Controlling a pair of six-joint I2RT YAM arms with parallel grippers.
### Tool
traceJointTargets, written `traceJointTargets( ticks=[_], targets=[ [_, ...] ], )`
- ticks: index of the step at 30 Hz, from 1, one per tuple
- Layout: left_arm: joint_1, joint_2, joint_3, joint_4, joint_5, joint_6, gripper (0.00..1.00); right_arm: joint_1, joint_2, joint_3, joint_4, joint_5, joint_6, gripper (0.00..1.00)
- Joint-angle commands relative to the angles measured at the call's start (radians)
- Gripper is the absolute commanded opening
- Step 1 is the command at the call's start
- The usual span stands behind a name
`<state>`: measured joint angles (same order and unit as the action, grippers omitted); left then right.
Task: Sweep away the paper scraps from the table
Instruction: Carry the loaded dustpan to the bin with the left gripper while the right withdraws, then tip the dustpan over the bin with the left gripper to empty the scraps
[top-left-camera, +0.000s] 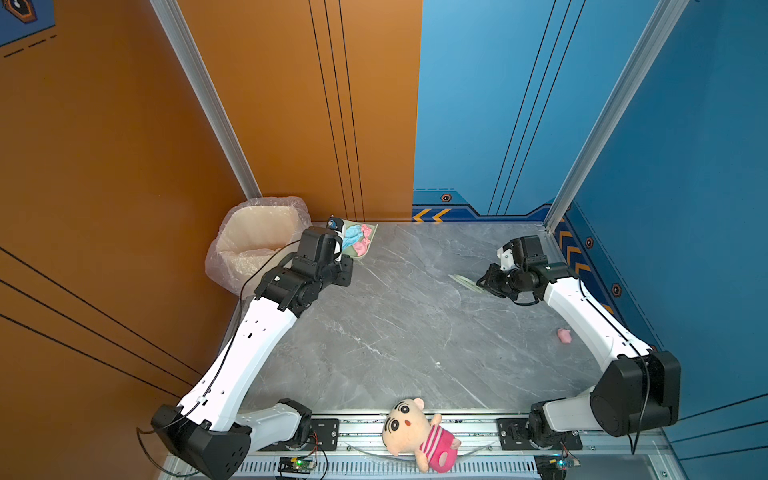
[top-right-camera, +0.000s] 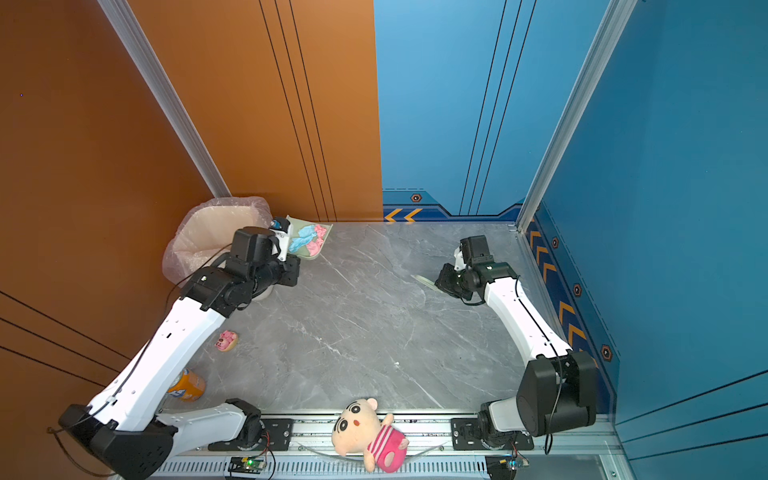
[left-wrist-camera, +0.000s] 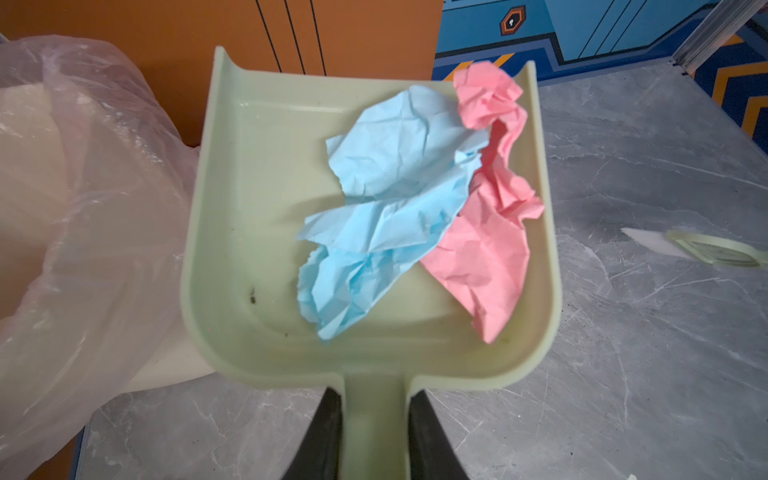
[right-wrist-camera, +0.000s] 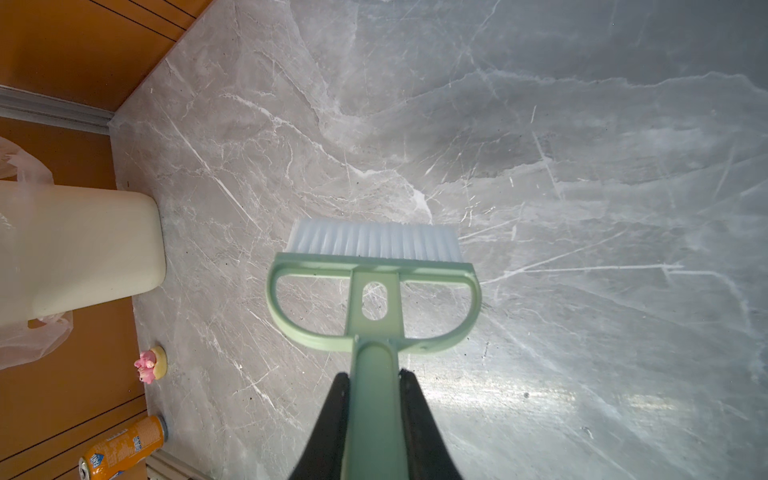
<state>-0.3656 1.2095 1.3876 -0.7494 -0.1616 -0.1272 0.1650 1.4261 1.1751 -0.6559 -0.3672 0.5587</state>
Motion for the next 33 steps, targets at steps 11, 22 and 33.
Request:
traceJointTargets(
  ticks=[11,22,33],
  targets=[
    [0.233,-0.034,0.091,-0.072,0.121,-0.041,0.2,0.023,0.111,0.1,0.035,-0.067,-0.038,0.0],
    [0.465,0.007,0.162,-0.133,0.256,-0.083,0.21,0.066,0.193,0.196,0.015,-0.09,-0.074,0.0],
    [0.674,0.106,0.223,-0.139,0.491,-0.169,0.21,0.08,0.194,0.19,0.013,-0.087,-0.077,0.0]
  ],
)
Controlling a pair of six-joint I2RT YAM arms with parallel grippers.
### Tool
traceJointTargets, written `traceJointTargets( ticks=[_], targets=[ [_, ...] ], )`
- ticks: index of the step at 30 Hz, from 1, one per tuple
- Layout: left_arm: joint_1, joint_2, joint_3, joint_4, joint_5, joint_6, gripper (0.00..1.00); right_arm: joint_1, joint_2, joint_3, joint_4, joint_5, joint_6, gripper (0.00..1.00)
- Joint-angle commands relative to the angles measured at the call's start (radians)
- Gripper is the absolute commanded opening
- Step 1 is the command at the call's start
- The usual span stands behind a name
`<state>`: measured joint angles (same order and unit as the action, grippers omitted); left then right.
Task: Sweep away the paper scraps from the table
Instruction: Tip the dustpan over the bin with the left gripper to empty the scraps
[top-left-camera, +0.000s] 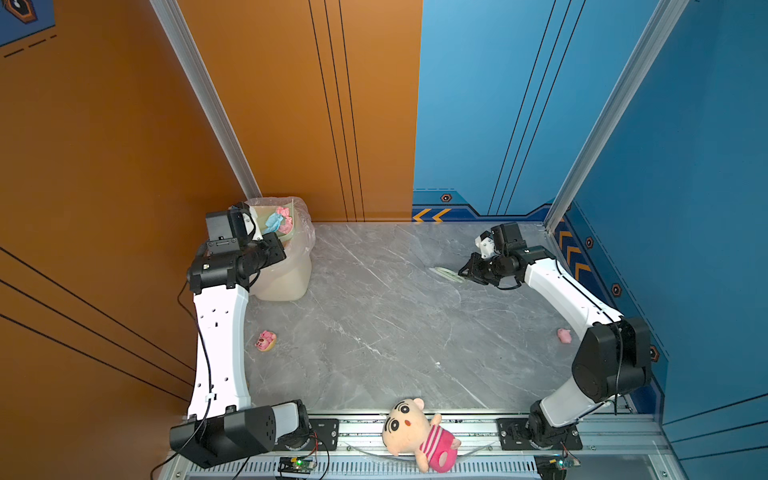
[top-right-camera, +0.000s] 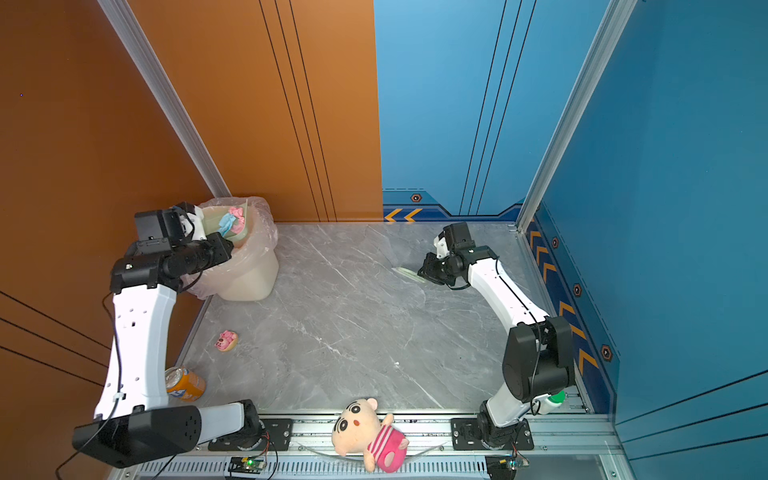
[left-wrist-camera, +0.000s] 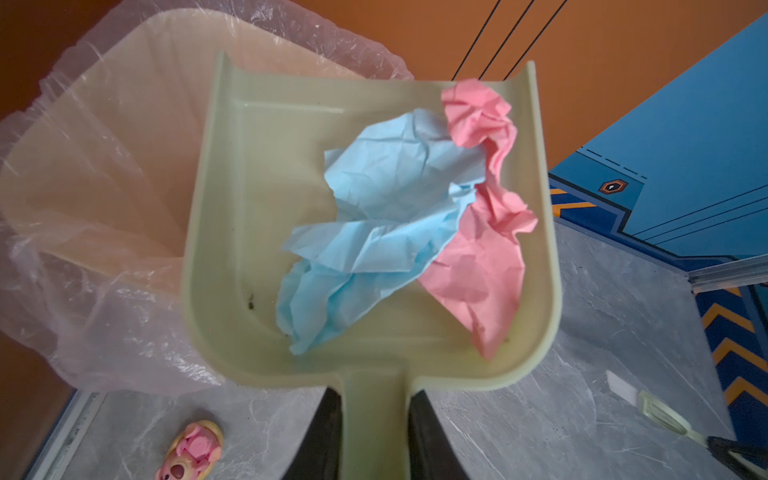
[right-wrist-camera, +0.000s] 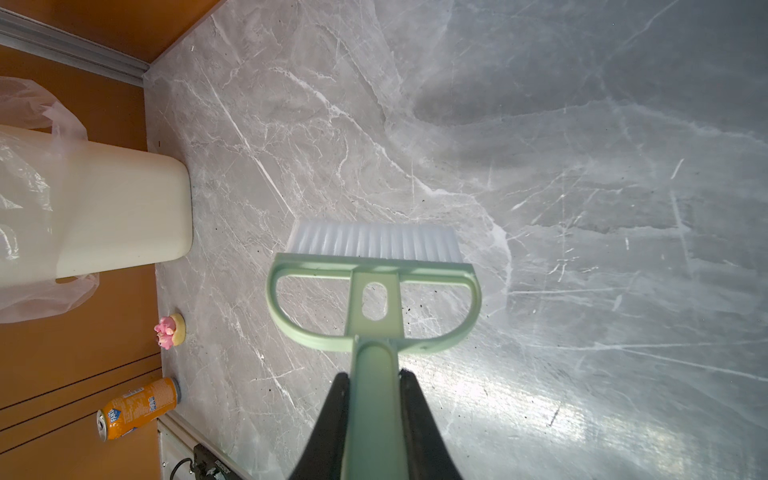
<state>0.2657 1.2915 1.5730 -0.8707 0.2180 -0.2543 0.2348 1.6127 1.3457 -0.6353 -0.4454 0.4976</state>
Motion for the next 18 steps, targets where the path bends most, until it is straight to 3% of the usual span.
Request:
traceJointTargets(
  ticks=[1,12,18],
  targets=[
    [0.06,0.036,0.044,-0.019,0.135,-0.05,0.21,0.011,0.005,0.018,-0.007,-0.007,-0.017,0.0],
    [0.16,0.154,0.113,-0.017,0.353,-0.114,0.21,0.014,-0.011,0.006,-0.01,-0.001,-0.024,0.0],
    [0.208,0.185,0.104,0.074,0.548,-0.199,0.21,0.014,-0.009,0.003,-0.009,-0.003,-0.025,0.0]
  ],
)
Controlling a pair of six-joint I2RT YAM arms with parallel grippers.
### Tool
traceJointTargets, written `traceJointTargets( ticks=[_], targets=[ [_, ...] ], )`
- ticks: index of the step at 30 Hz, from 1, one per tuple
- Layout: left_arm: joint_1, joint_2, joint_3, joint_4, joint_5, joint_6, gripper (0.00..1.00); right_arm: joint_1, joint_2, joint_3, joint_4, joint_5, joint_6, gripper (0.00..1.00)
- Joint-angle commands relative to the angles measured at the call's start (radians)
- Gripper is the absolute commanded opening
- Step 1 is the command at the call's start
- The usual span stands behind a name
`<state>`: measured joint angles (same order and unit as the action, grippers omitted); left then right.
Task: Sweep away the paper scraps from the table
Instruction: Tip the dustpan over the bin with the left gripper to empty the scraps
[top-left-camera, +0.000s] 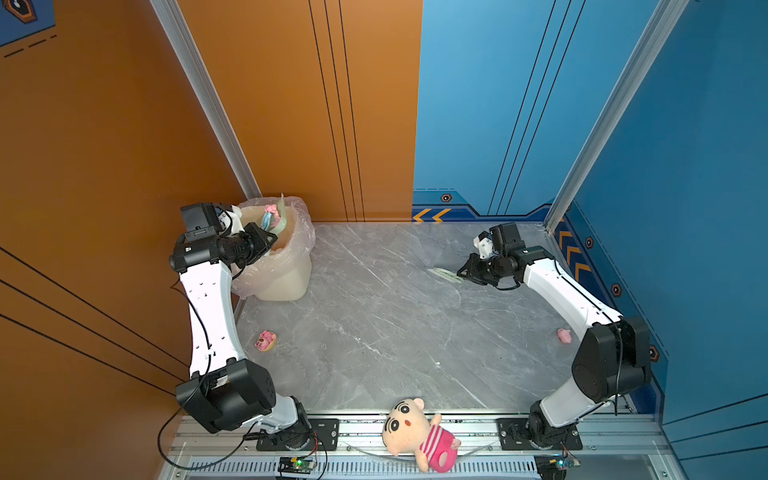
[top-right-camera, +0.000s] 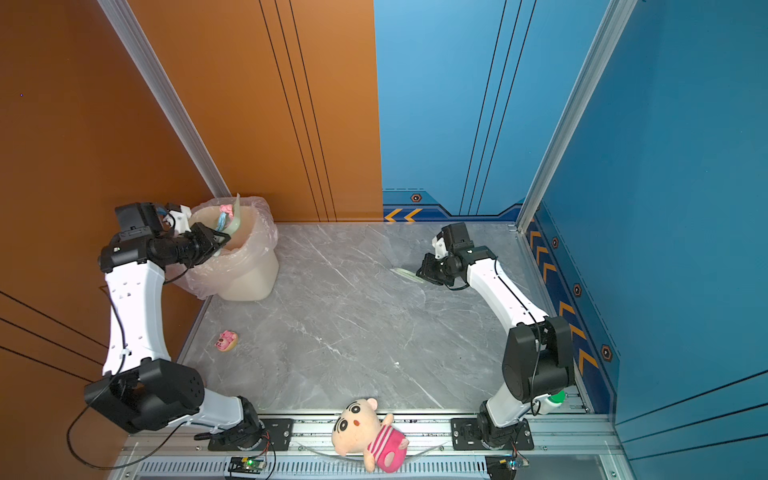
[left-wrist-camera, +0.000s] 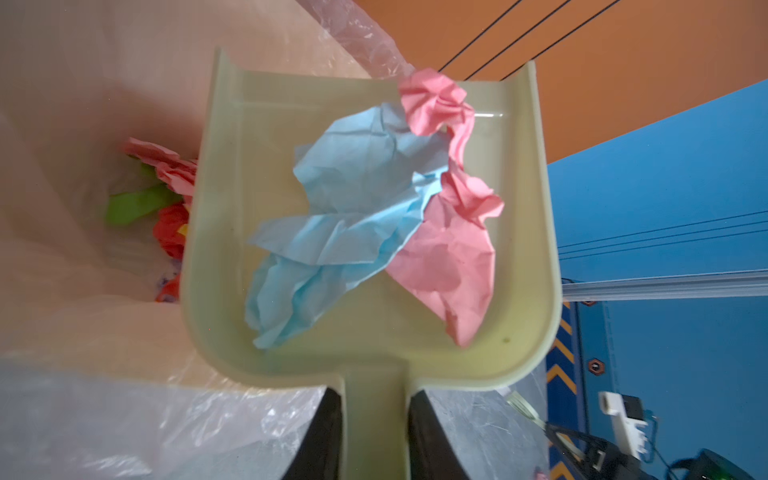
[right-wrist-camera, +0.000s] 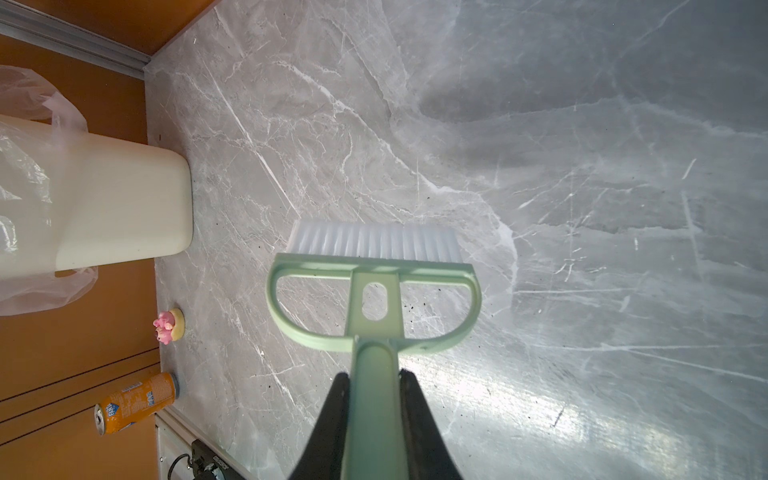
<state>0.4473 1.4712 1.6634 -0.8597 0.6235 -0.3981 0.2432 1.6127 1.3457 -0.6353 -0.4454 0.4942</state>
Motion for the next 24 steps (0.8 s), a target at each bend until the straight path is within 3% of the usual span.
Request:
traceJointTargets(
  ticks=[1,18,24],
  targets=[
    [0.034,0.006,0.01,0.073,0.163,-0.068,0.21,0.006,-0.007,0.003,-0.009,-0.003,-0.023,0.0],
    [0.075,0.001,-0.12,0.322,0.372,-0.275,0.22,0.013,-0.01,0.007,-0.013,0.003,-0.022,0.0],
    [0.076,-0.009,-0.202,0.545,0.455,-0.448,0.22,0.017,-0.019,0.011,-0.021,0.016,-0.023,0.0]
  ],
)
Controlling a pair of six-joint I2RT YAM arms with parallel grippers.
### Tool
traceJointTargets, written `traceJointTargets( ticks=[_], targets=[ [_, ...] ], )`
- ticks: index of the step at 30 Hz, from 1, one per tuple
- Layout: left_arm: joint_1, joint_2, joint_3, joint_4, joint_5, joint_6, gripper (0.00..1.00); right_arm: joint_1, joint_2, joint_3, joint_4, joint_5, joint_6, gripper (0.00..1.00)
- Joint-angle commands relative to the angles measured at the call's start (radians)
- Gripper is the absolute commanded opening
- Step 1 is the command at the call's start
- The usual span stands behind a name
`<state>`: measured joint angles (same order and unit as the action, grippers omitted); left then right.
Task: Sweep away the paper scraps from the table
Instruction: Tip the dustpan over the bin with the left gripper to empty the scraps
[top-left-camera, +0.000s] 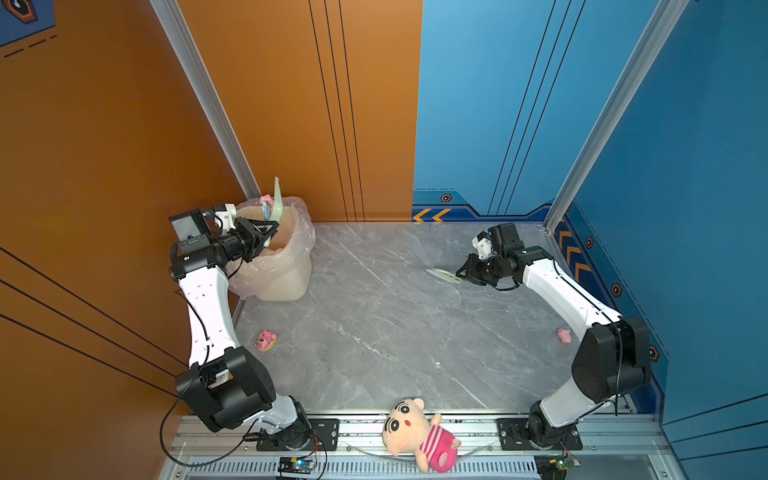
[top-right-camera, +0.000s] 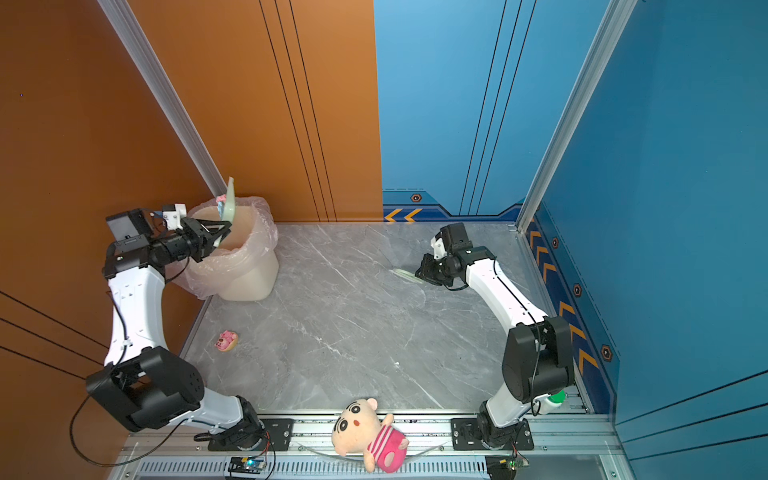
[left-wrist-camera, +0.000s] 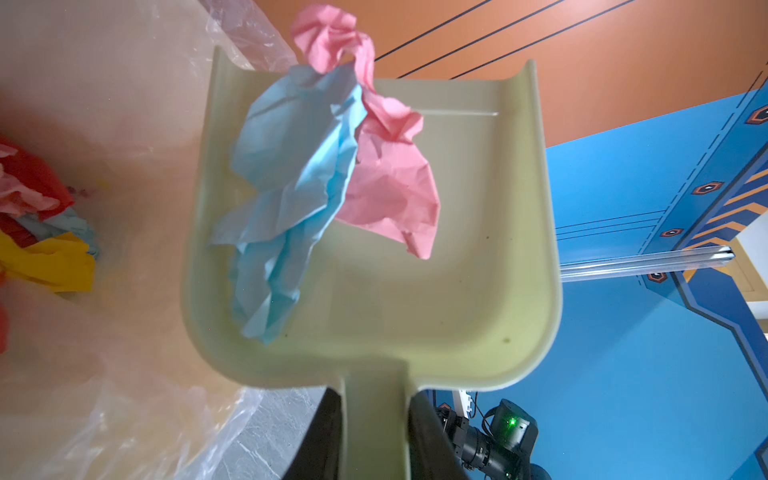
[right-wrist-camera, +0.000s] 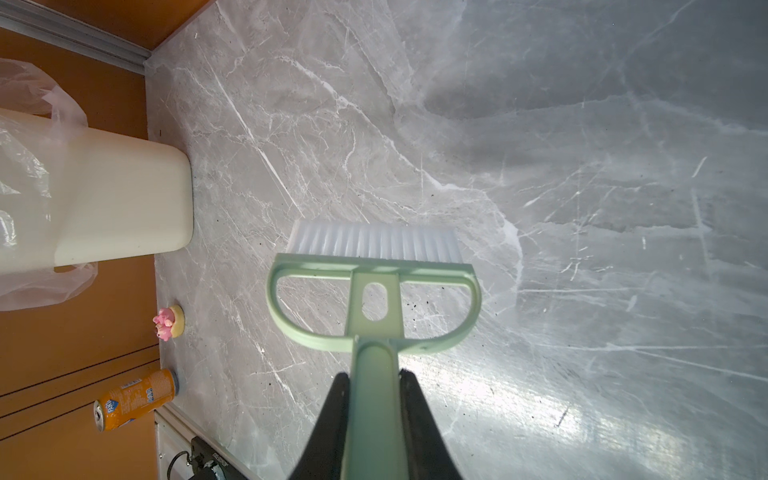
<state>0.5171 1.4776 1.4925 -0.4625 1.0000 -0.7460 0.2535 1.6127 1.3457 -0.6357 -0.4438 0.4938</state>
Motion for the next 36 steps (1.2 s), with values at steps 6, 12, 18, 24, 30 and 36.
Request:
traceJointTargets(
  ticks=[6,12,18,24,30,36],
  targets=[
    [0.008,-0.016,-0.081,0.303,0.116,-0.213,0.22,0.01,-0.028,0.008,-0.027,0.02,-0.023,0.0],
    [0.008,-0.017,-0.097,0.388,0.15,-0.288,0.23,0.011,-0.045,-0.002,-0.031,0.028,-0.024,0.0],
    [0.007,-0.03,-0.147,0.535,0.158,-0.406,0.22,0.011,-0.059,-0.005,-0.036,0.034,-0.026,0.0],
    [0.008,-0.033,-0.156,0.545,0.155,-0.422,0.22,0.013,-0.063,-0.016,-0.036,0.037,-0.026,0.0],
    [0.008,-0.033,-0.231,0.767,0.148,-0.617,0.23,0.011,-0.063,-0.02,-0.036,0.04,-0.03,0.0],
    [0.001,-0.042,-0.271,0.795,0.143,-0.644,0.23,0.008,-0.057,-0.023,-0.034,0.038,-0.037,0.0]
  ],
)
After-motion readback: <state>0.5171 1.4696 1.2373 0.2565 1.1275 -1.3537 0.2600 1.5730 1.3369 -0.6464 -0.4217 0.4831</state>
